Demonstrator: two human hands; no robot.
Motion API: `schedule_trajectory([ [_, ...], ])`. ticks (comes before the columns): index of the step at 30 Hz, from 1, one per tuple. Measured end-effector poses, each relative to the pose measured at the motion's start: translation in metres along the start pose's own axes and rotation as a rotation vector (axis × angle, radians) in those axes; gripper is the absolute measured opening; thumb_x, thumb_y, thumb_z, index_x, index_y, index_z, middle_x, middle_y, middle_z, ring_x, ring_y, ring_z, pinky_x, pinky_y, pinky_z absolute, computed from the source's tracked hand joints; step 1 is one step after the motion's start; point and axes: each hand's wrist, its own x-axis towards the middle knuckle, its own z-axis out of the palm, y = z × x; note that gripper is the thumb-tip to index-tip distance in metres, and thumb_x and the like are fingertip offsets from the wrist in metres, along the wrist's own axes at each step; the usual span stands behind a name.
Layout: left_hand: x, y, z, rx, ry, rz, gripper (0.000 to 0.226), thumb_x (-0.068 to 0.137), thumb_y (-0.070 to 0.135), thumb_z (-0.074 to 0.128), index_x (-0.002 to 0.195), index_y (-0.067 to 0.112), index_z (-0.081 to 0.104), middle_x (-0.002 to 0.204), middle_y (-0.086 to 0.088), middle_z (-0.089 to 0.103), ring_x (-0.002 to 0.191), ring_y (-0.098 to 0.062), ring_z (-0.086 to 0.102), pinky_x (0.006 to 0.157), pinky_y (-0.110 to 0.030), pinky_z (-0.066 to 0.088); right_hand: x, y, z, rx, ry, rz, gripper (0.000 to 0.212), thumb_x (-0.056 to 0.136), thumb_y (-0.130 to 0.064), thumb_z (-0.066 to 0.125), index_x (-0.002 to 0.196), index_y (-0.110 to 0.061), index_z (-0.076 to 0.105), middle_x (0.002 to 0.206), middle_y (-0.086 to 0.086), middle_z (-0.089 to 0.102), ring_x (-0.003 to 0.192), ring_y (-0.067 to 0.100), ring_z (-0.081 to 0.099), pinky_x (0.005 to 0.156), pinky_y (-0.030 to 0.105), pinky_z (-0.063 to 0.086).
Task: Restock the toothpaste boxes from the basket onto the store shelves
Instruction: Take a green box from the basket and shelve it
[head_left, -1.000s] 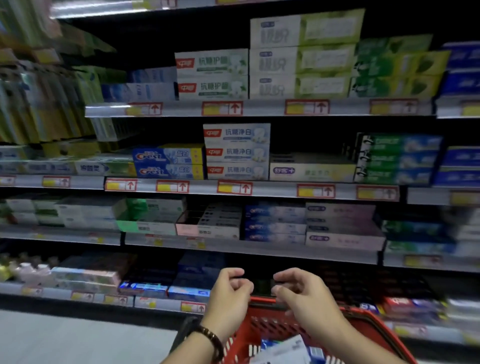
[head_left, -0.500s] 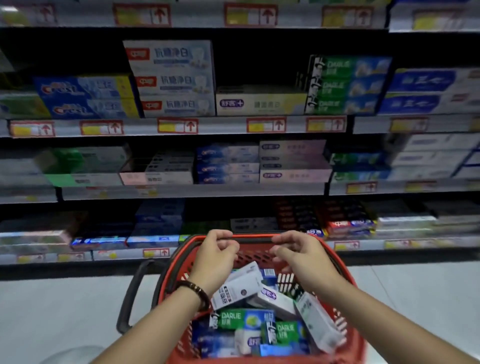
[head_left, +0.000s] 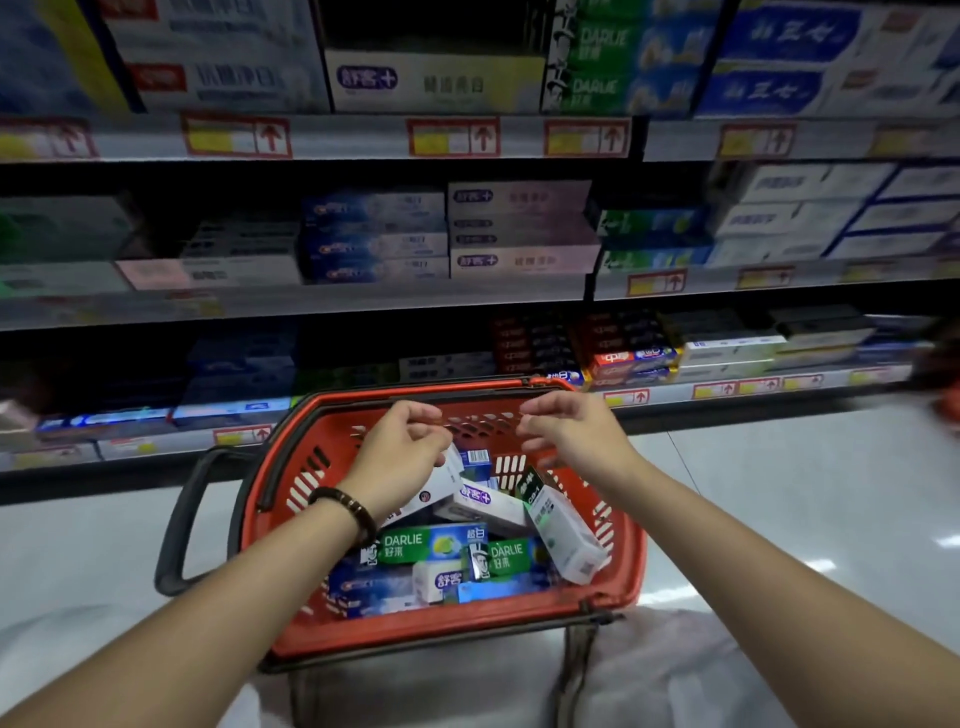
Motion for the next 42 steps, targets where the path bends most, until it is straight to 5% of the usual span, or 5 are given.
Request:
schedule_trajectory([
  [9, -0.001, -0.003, 0.009, 0.010, -0.040, -0.038, 0.021, 0.101, 0.021, 0.064, 0.121, 0.024, 0.060, 0.110, 0.004, 0.070, 0.093, -0.013, 0.072, 0.064, -0.025, 0.056, 0.002, 0.027, 0.000, -0.264, -0.001, 0.086, 0.014, 0.090, -0.023, 0.080, 0.103, -0.021, 0.073, 0.094, 0.004, 0.078, 0.083, 0.018, 0.074, 0.075, 0.041, 0.063],
  [15, 0.002, -0.003, 0.007, -0.002, -0.030, -0.038, 0.022, 0.101, 0.022, 0.064, 0.123, 0.024, 0.060, 0.111, 0.004, 0.069, 0.095, -0.014, 0.073, 0.072, -0.029, 0.057, 0.001, 0.045, -0.001, -0.763, -0.145, 0.110, 0.041, 0.086, -0.030, 0.083, 0.121, -0.018, 0.067, 0.115, 0.002, 0.069, 0.102, 0.020, 0.065, 0.080, 0.033, 0.055],
  [21, 0.002, -0.004, 0.004, -0.012, -0.023, -0.038, 0.023, 0.101, 0.022, 0.064, 0.123, 0.023, 0.060, 0.111, 0.002, 0.070, 0.095, -0.015, 0.073, 0.074, -0.030, 0.058, -0.003, 0.067, 0.003, -1.042, -0.236, 0.160, 0.069, 0.076, -0.041, 0.091, 0.130, -0.016, 0.056, 0.127, 0.008, 0.065, 0.112, 0.028, 0.065, 0.087, 0.041, 0.062],
  [29, 0.001, -0.006, -0.001, -0.005, -0.022, -0.030, 0.022, 0.101, 0.021, 0.064, 0.122, 0.023, 0.060, 0.107, 0.001, 0.071, 0.096, -0.016, 0.073, 0.081, -0.039, 0.060, -0.016, 0.093, 0.012, -1.397, -0.295, 0.151, 0.107, 0.075, -0.065, 0.085, 0.153, -0.012, 0.035, 0.146, 0.016, 0.044, 0.135, 0.035, 0.044, 0.109, 0.046, 0.050],
  [42, -0.002, -0.010, -0.011, -0.004, -0.015, -0.026, 0.022, 0.101, 0.021, 0.064, 0.123, 0.023, 0.059, 0.105, 0.003, 0.071, 0.096, -0.015, 0.073, 0.078, -0.036, 0.059, -0.018, 0.095, 0.017, -1.470, -0.217, 0.110, 0.065, 0.088, -0.050, 0.076, 0.139, -0.015, 0.058, 0.129, 0.013, 0.060, 0.118, 0.031, 0.056, 0.090, 0.039, 0.054],
])
